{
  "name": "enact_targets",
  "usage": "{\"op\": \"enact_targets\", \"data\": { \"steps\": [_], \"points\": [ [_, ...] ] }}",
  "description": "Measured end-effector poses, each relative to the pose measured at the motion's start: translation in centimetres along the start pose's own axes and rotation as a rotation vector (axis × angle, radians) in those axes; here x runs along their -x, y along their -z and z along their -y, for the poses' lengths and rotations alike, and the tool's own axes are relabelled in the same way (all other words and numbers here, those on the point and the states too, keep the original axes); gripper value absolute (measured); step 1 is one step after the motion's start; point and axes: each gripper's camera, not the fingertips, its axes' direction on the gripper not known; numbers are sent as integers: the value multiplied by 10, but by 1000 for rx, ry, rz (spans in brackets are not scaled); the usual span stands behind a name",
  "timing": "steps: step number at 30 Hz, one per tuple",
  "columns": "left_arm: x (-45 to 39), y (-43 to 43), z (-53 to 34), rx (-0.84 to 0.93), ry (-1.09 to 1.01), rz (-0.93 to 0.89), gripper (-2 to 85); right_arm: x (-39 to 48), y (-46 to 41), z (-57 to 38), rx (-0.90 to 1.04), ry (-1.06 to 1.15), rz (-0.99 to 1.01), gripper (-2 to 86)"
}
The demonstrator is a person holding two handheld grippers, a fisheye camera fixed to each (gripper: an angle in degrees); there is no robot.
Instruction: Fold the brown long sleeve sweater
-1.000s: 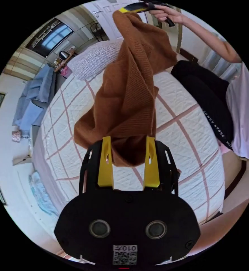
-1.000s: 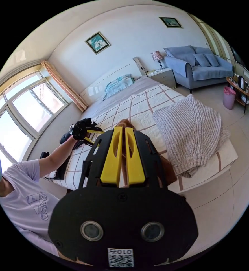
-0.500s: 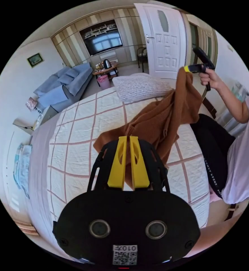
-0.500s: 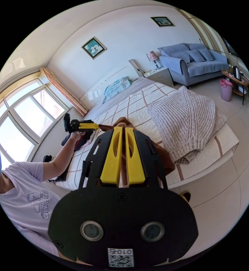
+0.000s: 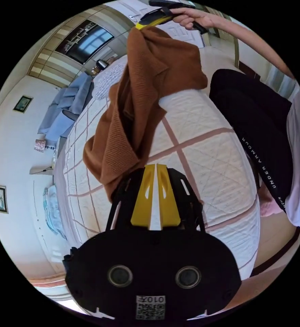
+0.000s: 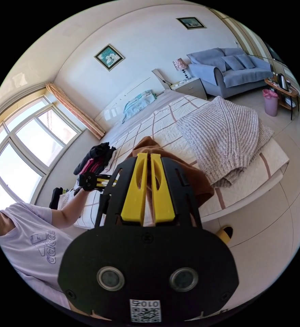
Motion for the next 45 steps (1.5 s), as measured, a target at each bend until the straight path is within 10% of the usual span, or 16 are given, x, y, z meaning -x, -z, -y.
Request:
{"op": "enact_targets", "data": {
  "steps": [18,30,45],
  "points": [
    [66,-50,-124,-36,239,-383,6,43,16,-38,29,-35,4,38],
    [28,259,-369,-719,627,70,-2,227,120,-34,-188,338,-85,37],
    [-171,585,-506,-1066,443,548,-2,496,309,-126,-657,889,-263,35]
  ]
}}
